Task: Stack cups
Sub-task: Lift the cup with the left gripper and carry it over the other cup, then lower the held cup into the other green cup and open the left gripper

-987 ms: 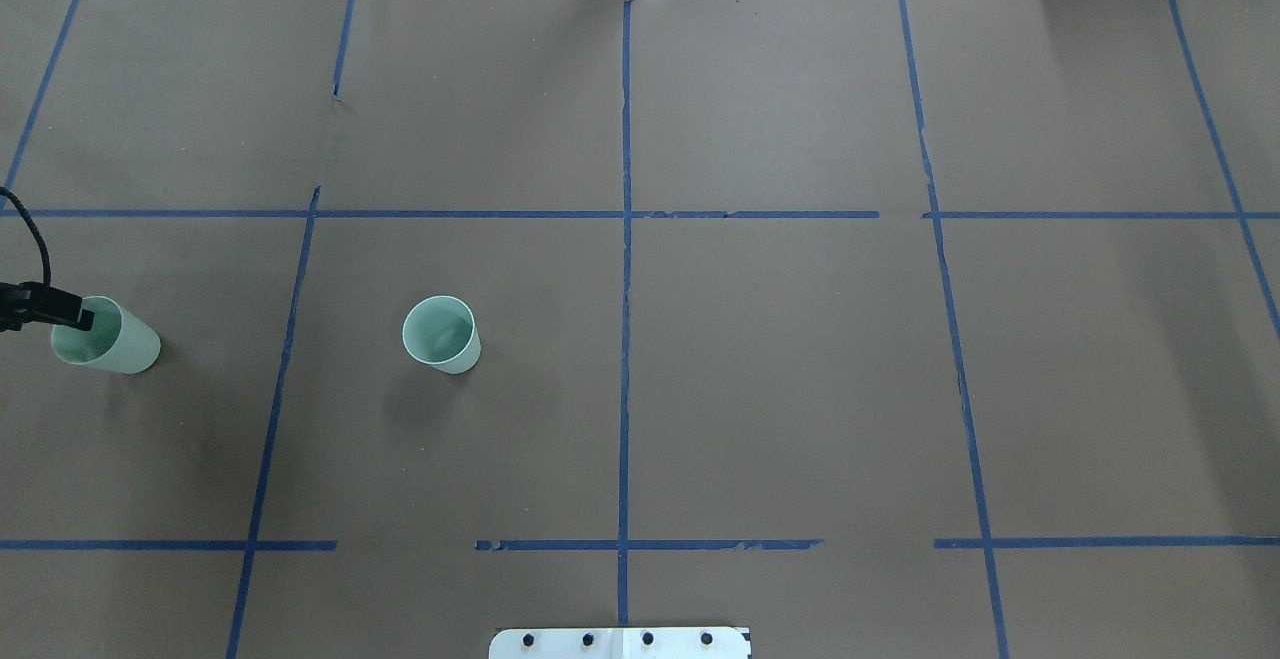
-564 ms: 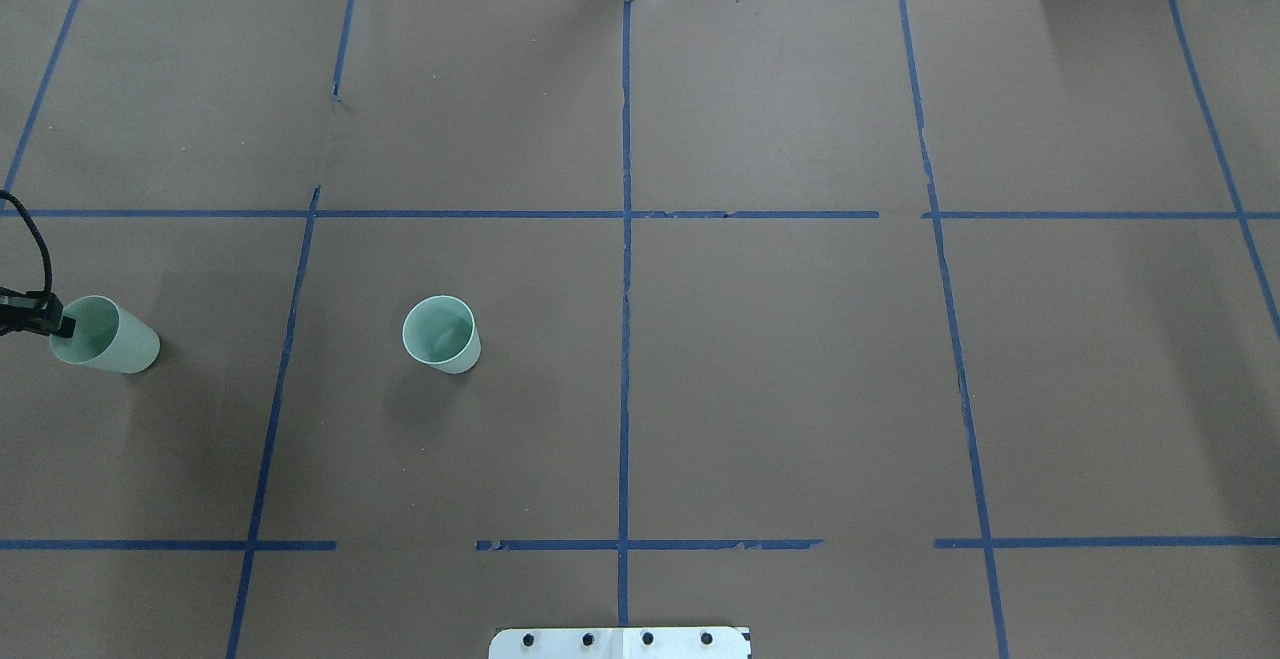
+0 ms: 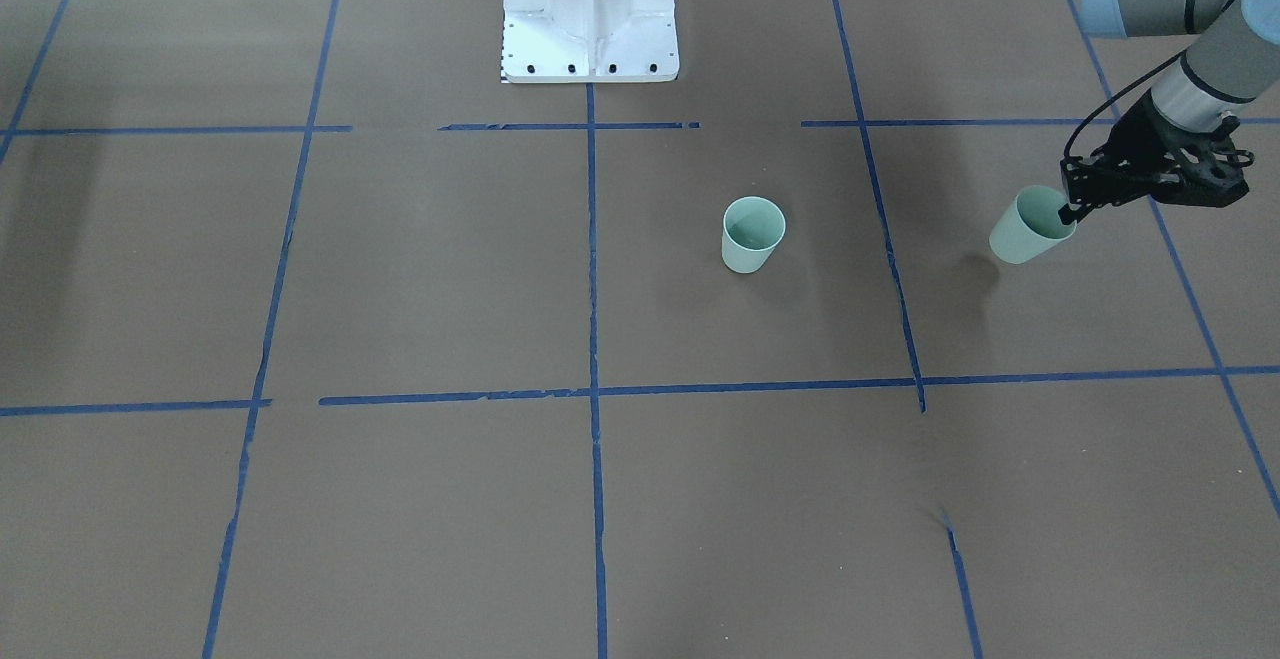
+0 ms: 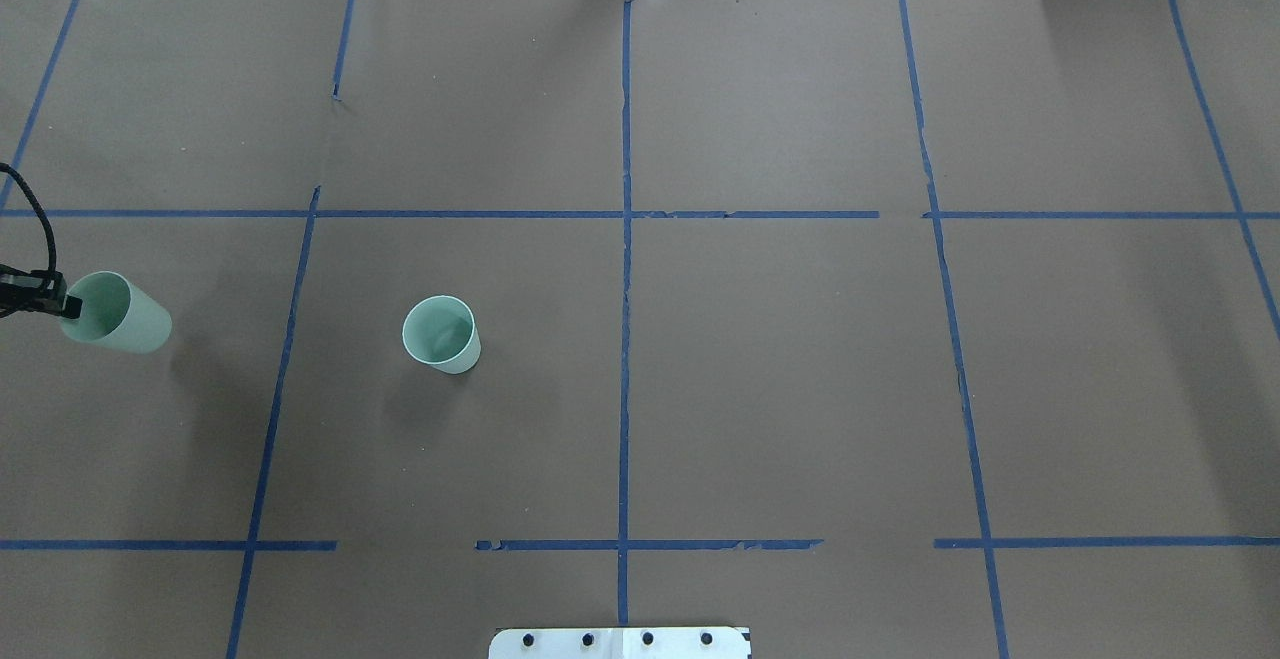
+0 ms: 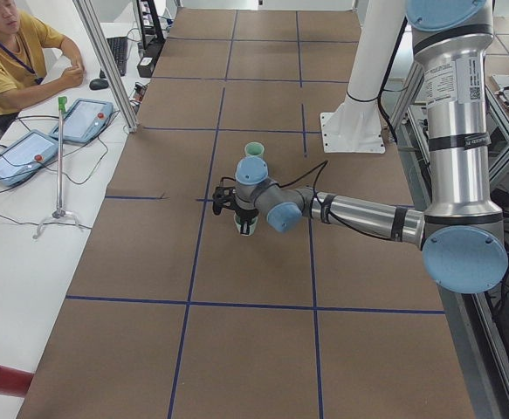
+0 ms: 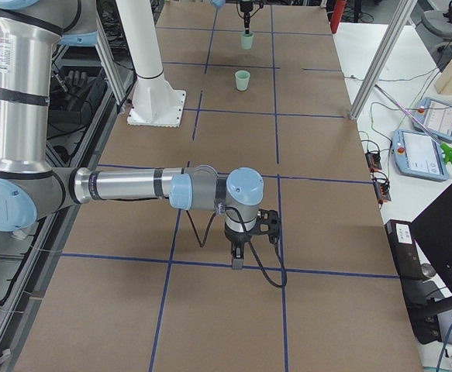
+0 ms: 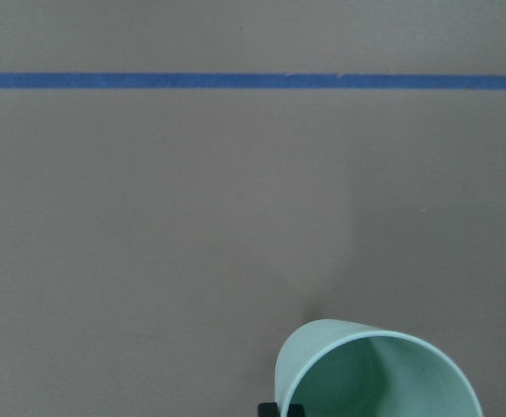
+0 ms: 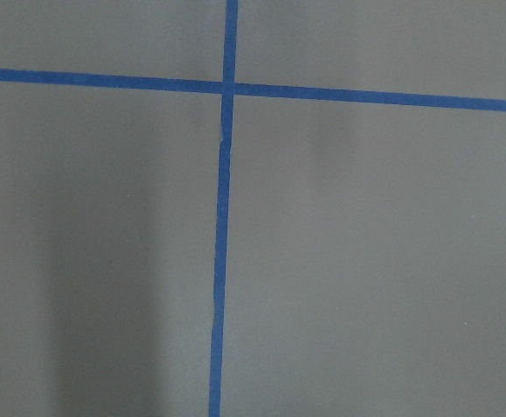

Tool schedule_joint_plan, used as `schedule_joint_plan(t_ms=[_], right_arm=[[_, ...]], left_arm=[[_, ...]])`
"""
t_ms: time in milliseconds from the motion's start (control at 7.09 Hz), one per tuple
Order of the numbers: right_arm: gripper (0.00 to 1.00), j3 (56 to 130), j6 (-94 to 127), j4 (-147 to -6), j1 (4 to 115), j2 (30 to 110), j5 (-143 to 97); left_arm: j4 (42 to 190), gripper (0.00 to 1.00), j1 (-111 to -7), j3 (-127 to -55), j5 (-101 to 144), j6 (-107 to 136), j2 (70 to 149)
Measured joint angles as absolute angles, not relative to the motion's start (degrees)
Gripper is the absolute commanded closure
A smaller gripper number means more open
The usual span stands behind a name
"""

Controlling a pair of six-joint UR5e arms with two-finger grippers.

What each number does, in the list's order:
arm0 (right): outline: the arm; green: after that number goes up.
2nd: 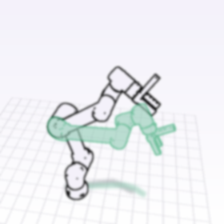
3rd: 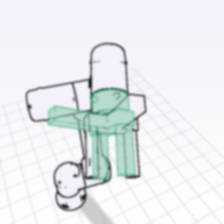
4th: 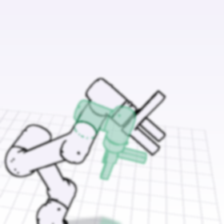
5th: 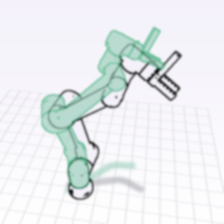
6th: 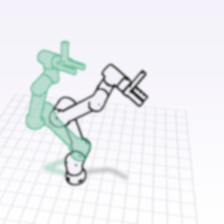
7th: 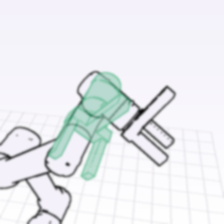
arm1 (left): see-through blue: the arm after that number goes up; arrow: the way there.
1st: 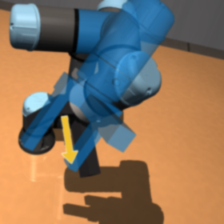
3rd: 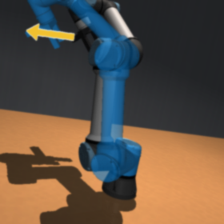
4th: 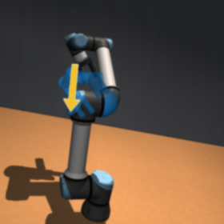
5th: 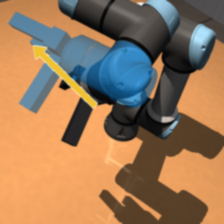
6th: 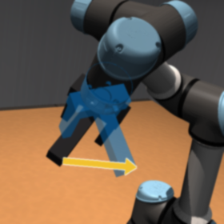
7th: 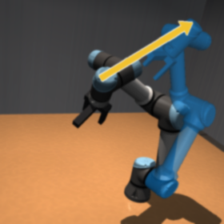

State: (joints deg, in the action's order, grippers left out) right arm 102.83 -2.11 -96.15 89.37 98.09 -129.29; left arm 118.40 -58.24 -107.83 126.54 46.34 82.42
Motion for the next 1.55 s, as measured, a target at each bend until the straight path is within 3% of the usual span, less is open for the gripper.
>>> schedule_joint_plan(t_ms=[423,987,1551], right_arm=[[0.00,102.83,-2.11,-96.15,89.35,98.11,-129.29],[0.00,102.83,-2.11,-96.15,89.32,98.09,-129.29],[0.00,102.83,-2.11,-96.15,89.36,98.09,-129.29]], left_arm=[[101.97,1.00,-58.09,-115.55,126.32,55.60,92.61],[88.19,1.00,-47.70,-115.23,124.53,75.58,111.06],[84.89,1.00,-41.83,-113.76,117.87,80.96,114.54]])
